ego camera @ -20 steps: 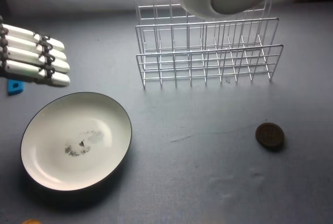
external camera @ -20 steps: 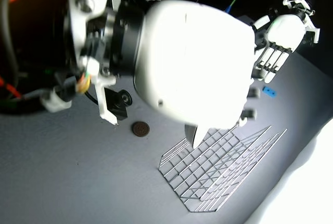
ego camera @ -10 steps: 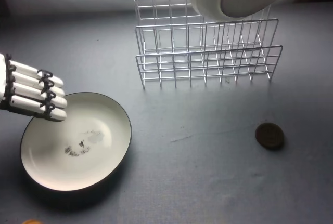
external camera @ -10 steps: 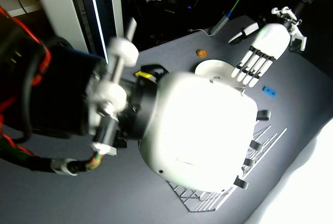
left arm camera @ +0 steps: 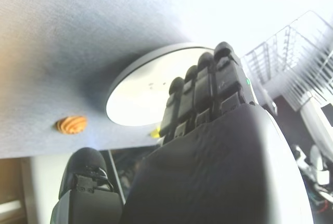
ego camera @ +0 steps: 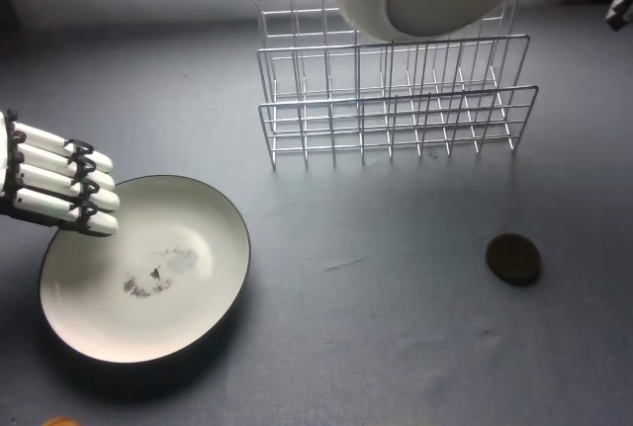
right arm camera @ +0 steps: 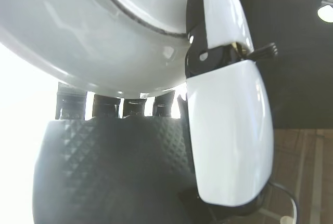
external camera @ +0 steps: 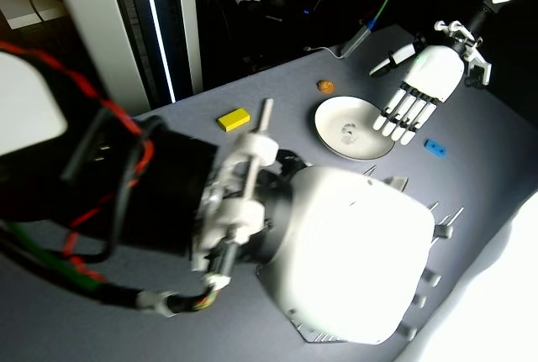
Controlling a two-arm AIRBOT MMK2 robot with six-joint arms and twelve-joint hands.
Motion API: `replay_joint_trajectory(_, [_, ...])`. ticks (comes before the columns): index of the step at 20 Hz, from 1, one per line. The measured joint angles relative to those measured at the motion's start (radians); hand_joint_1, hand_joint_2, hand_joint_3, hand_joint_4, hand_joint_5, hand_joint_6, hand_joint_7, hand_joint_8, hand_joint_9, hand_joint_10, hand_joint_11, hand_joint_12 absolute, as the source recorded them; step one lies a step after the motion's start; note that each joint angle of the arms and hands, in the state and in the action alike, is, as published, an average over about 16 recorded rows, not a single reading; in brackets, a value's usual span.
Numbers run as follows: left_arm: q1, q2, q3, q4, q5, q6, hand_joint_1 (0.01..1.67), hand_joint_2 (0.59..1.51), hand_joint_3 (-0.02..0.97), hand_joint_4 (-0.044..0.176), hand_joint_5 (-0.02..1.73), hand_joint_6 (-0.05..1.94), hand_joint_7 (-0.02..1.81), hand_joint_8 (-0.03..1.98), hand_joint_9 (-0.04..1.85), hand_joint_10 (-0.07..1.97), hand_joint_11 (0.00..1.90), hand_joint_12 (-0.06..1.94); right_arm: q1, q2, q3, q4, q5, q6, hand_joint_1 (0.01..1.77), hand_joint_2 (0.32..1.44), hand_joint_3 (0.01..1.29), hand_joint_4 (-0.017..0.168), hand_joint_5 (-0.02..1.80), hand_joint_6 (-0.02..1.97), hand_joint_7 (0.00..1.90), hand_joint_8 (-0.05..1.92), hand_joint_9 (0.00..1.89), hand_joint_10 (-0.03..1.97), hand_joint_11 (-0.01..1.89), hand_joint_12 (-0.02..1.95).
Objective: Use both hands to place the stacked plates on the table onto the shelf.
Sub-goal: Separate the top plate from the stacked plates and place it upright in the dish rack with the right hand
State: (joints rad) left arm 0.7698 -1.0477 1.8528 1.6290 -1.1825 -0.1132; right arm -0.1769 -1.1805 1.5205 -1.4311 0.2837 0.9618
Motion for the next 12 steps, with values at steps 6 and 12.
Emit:
replay_joint_trajectory(6, [0.005, -0.001, 0.01, 0.002, 0.001, 0.001, 0.01, 1.083, 0.011, 0.002, 0.02, 0.02, 0.02, -0.01, 0.02, 0.02, 0.01, 0.0, -0.029, -0.056, 0.034, 0.018, -0.033, -0.001, 1.25, 0.98, 0.01, 0.033, 1.01, 0.85, 1.14, 0.7, 1.33, 0.0, 0.89, 1.16])
replay_joint_trajectory(12, [0.007, -0.002, 0.016, 0.003, -0.004, 0.001, 0.01, 1.084, 0.011, 0.002, 0.02, 0.02, 0.02, -0.01, 0.02, 0.01, 0.01, 0.0, -0.06, -0.103, 0.074, 0.026, -0.058, 0.007, 1.25, 0.98, 0.01, 0.032, 1.01, 0.84, 1.15, 0.66, 1.34, 0.0, 0.9, 1.15])
